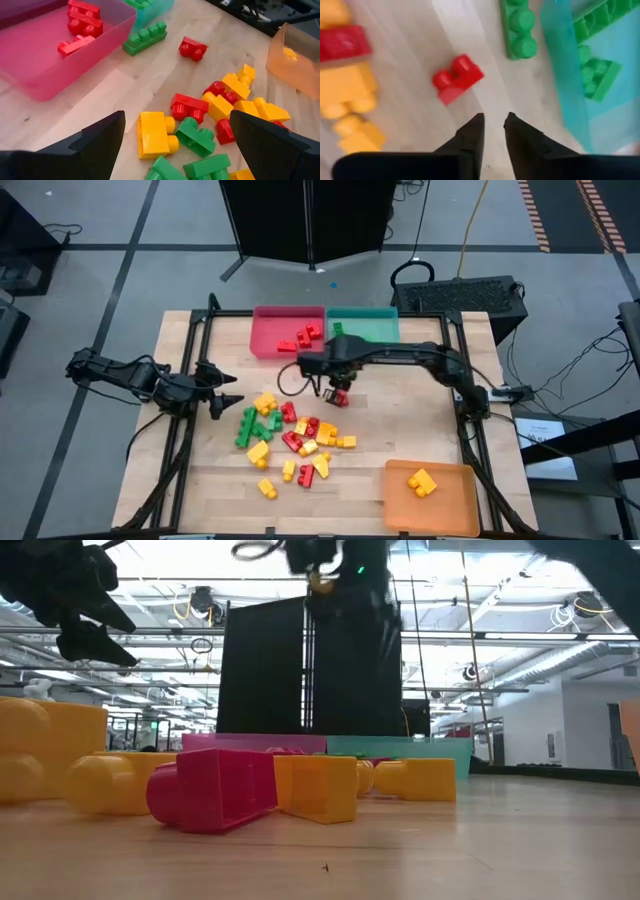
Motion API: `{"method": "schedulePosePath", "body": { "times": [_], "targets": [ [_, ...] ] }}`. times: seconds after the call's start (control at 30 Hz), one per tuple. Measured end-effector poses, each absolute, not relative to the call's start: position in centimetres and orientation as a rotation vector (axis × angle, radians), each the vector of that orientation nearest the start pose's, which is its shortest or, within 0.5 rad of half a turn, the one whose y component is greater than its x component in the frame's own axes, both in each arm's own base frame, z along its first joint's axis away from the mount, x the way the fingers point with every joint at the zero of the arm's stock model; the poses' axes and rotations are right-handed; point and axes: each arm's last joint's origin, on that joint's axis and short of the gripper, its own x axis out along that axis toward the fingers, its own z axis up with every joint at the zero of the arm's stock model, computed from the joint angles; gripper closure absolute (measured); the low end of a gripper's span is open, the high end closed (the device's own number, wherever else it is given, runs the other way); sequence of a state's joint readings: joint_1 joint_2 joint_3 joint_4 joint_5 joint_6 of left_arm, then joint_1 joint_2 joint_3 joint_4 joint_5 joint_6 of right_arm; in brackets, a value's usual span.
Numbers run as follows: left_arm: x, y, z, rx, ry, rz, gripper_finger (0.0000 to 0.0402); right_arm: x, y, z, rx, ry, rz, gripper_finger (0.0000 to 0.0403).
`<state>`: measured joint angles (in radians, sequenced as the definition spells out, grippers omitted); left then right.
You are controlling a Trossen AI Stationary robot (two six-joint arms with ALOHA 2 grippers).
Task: Sort blocks
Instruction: Put the red game piece into the red bin
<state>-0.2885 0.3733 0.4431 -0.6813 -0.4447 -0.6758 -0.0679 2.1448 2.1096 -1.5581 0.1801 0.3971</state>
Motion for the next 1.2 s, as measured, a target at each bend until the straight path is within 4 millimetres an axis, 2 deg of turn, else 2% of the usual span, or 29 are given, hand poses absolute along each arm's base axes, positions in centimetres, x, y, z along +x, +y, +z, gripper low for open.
{"method": "schedulePosePath", "body": {
  "times": [0.1,0.2,0.3,0.37,0.47,0.53,0.63,0.8,0.97,1.2],
  "targets": [
    [9.0,-1.4,22.1,-0.43,0.513,0.333,0.004,37.5,-2.0,30.1,0.244,1.454,-0.574,0.0293],
    [9.1,-1.4,22.1,-0.429,0.517,0.333,0.004,32.8,-1.0,31.6,0.267,1.359,-0.747,0.0272],
    [9.1,-1.4,22.0,-0.427,0.521,0.33,0.004,29.3,-0.5,31.4,0.453,1.134,-0.866,0.0257],
    [9.1,-1.4,21.8,-0.426,0.531,0.328,0.004,28.0,-0.2,30.2,0.616,0.993,-0.873,0.0247],
    [9.1,-1.5,21.7,-0.426,0.534,0.327,0.004,28.9,0.3,27.1,0.835,0.811,-0.752,0.0228],
    [9.1,-1.5,21.7,-0.426,0.536,0.326,0.004,29.9,0.4,24.9,0.896,0.738,-0.687,0.0213],
    [9.1,-1.5,21.7,-0.429,0.54,0.317,0.004,31.4,0.0,23.4,0.934,0.648,-0.648,0.0188],
    [9.1,-1.5,21.6,-0.434,0.548,0.303,0.004,32.2,-0.3,20.0,0.847,0.785,-0.696,0.0136],
    [9.2,-1.6,21.6,-0.434,0.55,0.302,0.004,33.2,0.1,17.2,0.865,0.892,-0.676,0.0077],
    [9.2,-1.6,21.6,-0.434,0.549,0.302,0.004,33.9,-0.5,14.5,0.932,0.898,-0.792,0.0028]
  ]
}}
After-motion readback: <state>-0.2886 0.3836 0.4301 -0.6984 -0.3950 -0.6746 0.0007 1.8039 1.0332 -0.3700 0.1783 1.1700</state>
